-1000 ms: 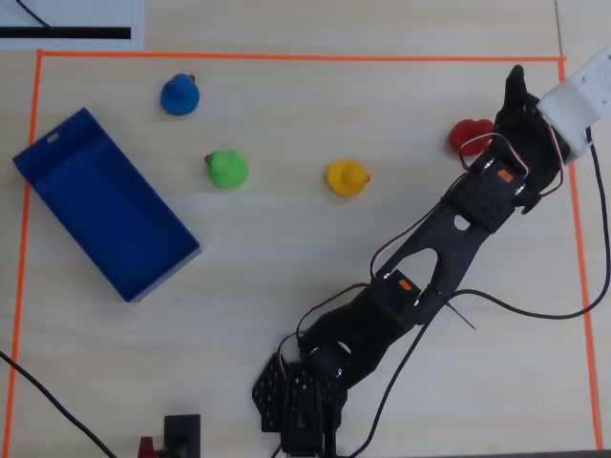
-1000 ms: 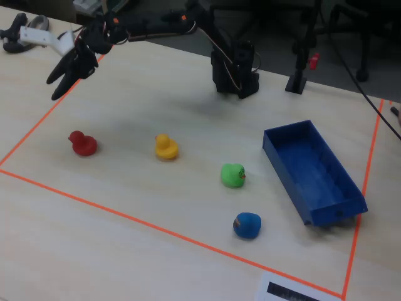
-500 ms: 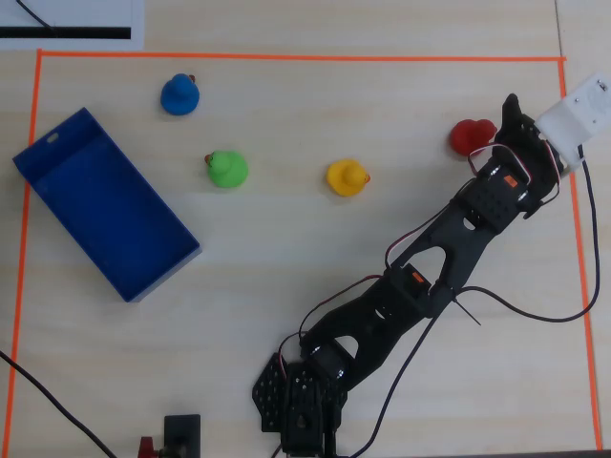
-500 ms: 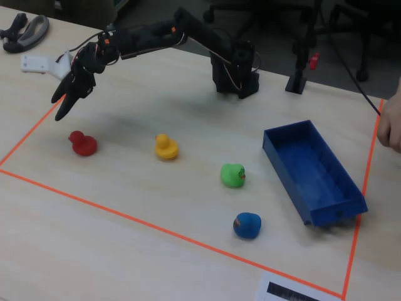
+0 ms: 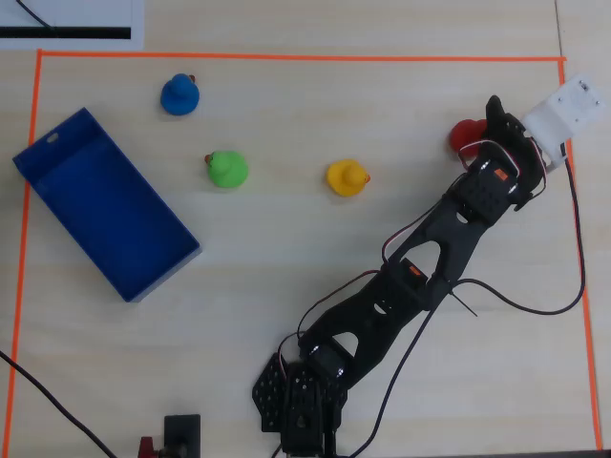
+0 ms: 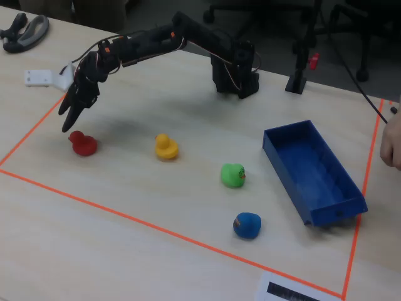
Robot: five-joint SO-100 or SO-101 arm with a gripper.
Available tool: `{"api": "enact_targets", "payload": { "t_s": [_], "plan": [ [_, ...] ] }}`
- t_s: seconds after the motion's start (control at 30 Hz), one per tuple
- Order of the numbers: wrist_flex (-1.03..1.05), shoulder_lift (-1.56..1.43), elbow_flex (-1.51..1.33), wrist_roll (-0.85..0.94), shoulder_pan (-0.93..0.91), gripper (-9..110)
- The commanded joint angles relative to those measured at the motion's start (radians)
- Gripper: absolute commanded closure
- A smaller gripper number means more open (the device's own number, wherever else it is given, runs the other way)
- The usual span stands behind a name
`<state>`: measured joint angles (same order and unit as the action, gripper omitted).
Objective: Grasp red duck and put it into box.
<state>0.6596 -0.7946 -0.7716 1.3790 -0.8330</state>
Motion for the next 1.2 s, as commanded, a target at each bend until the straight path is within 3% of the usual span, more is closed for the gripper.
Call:
{"api": "enact_targets", "payload": {
  "t_s": [0.0,0.9,1.17],
  "plan": [
    [0.003,-0.002,0.083,-0.014,0.018,63],
    [0.038,0.117,0.123,-0.014,0.023,64],
    [0.067,0.123,0.098,-0.014,0.037,72]
  ]
}}
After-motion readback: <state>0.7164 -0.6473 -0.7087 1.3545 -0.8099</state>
